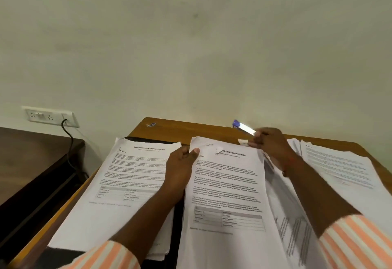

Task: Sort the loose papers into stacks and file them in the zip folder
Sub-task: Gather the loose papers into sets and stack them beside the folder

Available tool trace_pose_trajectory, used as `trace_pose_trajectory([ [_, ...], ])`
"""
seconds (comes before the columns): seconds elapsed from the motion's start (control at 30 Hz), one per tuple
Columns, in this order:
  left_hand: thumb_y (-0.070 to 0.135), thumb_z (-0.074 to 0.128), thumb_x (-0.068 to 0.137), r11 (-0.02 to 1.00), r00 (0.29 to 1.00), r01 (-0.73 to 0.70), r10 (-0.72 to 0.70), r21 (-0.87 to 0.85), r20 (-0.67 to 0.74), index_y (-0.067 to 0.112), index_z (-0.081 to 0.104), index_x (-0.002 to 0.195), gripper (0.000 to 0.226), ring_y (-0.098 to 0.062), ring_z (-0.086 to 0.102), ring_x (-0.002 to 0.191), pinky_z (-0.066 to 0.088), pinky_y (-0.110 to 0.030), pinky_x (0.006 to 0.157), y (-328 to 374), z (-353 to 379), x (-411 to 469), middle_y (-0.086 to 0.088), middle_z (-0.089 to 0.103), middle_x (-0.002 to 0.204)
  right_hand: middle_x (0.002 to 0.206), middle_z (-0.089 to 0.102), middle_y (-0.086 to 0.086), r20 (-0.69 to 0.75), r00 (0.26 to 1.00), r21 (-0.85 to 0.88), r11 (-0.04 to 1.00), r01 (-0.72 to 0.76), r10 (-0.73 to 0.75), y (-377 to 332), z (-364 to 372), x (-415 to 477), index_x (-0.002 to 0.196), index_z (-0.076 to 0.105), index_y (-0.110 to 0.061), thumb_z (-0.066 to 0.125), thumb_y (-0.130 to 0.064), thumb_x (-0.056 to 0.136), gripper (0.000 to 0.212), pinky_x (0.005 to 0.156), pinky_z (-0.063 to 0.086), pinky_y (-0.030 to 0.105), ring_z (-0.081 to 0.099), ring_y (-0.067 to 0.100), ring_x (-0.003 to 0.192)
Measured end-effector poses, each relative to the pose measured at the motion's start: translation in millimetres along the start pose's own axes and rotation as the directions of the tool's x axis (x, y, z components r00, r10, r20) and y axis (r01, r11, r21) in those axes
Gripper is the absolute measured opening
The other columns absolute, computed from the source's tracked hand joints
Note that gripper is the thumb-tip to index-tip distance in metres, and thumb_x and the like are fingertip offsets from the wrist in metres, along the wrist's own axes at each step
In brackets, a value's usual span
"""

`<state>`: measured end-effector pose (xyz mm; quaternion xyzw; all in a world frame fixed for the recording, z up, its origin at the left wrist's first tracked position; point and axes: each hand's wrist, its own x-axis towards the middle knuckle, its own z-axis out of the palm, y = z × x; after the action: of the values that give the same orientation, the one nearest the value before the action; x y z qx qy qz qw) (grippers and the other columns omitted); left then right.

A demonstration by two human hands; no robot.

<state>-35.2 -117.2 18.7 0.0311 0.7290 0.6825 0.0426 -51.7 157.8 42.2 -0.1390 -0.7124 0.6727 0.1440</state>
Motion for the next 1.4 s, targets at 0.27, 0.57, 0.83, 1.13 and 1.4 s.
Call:
trace_pose_trajectory([
  [0.27, 0.031, 0.065, 0.098, 0.991, 0.991, -0.133, 0.133, 0.024, -0.013, 0.017, 0.068, 0.101, 0.014, -0.013, 0.075, 0.079, 0.059, -0.025, 0.067, -5.5, 50.4, -16.6, 0.003, 0.077, 0.091, 0.087, 0.066, 0.019, -0.18, 0.961, 0.353, 0.926, -0.134, 0.208, 42.9, -46.2, -78.9, 0.107, 0.067, 0.001, 0.048, -0.012, 0.098, 0.025, 0.062, 0.05, 0.035, 0.062, 0.031, 0.076],
  [0.57, 0.036, 0.069, 0.094, 0.986, 0.989, -0.142, 0.138, -0.087, -0.052, 0.021, 0.066, 0.102, 0.017, -0.011, 0.075, 0.075, 0.061, -0.026, 0.064, -1.5, 48.7, -16.1, 0.004, 0.076, 0.088, 0.112, 0.06, 0.006, -0.477, 0.87, -0.201, 0.979, 0.032, -0.126, 77.3, -26.5, -58.2, 0.122, 0.063, -0.011, 0.037, -0.021, 0.108, 0.032, 0.092, 0.045, 0.033, 0.054, 0.021, 0.106],
  [0.83, 0.035, 0.066, 0.096, 0.974, 0.971, -0.207, 0.194, -0.089, -0.141, 0.012, 0.068, 0.088, 0.025, -0.008, 0.068, 0.062, 0.054, -0.018, 0.056, 0.7, 54.4, -22.7, 0.007, 0.072, 0.073, 0.128, 0.061, 0.012, -0.589, 0.775, -0.334, 0.942, 0.024, -0.228, 82.8, -27.5, -64.5, 0.13, 0.063, -0.015, 0.037, -0.016, 0.107, 0.034, 0.107, 0.047, 0.043, 0.056, 0.029, 0.122],
  [1.13, 0.038, 0.072, 0.088, 0.945, 0.991, -0.072, 0.032, -0.318, -0.127, 0.008, 0.066, 0.101, 0.033, -0.024, 0.075, 0.079, 0.062, -0.039, 0.074, 5.3, 52.0, -23.2, -0.007, 0.076, 0.089, 0.136, 0.054, 0.017, -0.672, 0.7, -0.297, 0.954, 0.042, -0.24, 72.0, -26.4, -72.5, 0.131, 0.06, -0.006, 0.037, -0.012, 0.108, 0.033, 0.112, 0.042, 0.044, 0.049, 0.033, 0.131],
  [1.4, 0.036, 0.065, 0.095, 0.917, 0.995, -0.019, -0.02, -0.398, -0.094, 0.006, 0.064, 0.111, 0.034, -0.028, 0.076, 0.088, 0.062, -0.052, 0.084, 6.6, 49.0, -22.1, -0.005, 0.078, 0.098, 0.138, 0.055, 0.013, -0.711, 0.682, -0.226, 0.974, 0.006, -0.169, 72.5, -28.1, -70.7, 0.134, 0.059, -0.012, 0.035, -0.018, 0.109, 0.035, 0.104, 0.047, 0.043, 0.054, 0.032, 0.127],
])
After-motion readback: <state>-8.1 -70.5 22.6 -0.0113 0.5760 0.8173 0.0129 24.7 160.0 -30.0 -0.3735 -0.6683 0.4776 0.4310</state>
